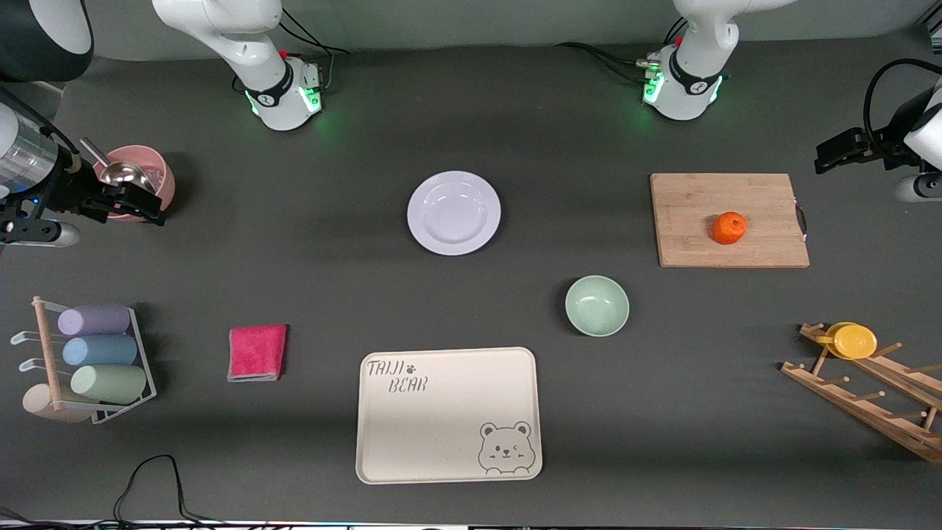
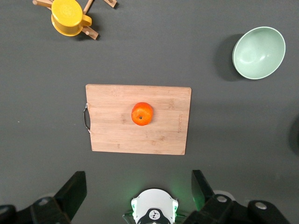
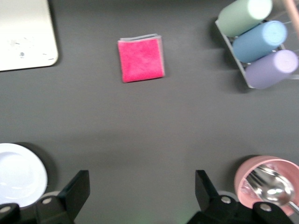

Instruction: Place orange and plate with both arms

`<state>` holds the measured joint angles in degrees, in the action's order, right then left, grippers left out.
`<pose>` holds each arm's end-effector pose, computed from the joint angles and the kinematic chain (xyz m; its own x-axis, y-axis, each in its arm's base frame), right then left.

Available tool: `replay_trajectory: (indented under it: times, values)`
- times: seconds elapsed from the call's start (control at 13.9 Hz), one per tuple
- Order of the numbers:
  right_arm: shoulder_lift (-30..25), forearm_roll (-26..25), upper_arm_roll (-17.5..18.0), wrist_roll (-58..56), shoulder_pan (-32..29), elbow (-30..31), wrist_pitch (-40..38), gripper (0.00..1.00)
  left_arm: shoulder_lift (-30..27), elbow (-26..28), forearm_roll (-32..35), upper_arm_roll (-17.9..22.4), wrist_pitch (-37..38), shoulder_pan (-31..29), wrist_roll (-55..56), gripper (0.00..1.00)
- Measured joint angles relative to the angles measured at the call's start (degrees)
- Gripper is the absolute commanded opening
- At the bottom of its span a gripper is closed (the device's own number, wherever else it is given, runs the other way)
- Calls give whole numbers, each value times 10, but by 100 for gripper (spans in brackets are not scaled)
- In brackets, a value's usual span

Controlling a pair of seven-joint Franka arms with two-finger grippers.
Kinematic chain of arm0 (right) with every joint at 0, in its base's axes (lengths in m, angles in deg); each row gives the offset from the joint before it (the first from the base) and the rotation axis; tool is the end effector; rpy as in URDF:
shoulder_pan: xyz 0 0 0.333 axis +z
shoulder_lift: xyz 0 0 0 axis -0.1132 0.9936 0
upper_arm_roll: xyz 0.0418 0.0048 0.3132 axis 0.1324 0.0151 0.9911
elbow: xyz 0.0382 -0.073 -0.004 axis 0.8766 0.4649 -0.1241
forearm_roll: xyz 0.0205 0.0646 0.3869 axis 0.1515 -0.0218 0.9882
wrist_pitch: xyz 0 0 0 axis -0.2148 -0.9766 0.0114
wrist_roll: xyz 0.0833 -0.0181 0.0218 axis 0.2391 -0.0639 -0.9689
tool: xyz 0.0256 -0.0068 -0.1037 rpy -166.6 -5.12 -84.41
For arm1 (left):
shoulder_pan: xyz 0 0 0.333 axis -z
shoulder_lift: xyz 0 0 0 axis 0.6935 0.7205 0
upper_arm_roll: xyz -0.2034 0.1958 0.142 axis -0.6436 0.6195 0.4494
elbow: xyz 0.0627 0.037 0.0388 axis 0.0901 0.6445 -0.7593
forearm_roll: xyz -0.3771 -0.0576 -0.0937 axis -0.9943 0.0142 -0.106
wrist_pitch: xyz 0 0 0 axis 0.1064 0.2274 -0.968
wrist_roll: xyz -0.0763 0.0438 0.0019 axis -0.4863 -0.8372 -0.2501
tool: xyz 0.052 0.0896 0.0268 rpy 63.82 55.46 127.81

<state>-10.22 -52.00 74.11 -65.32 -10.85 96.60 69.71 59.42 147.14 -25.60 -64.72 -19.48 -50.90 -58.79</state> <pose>0.5401 0.0070 0.5790 0.9944 -0.0881 -0.0588 -0.0854 -0.9953 0.0466 0.5121 0.0053 0.6134 0.9825 0.0279 -0.1840 0.0219 -0.9992 -0.0343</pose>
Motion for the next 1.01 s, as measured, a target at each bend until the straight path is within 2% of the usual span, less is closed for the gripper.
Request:
replay_trajectory:
  times: [0.36,1.01]
  values:
    - [19,0,2,0,1,-16,-2,100,0,0,0,0,0,0,0,100]
    - [21,0,1,0,1,-25,4,100,0,6,0,0,5,1,0,100]
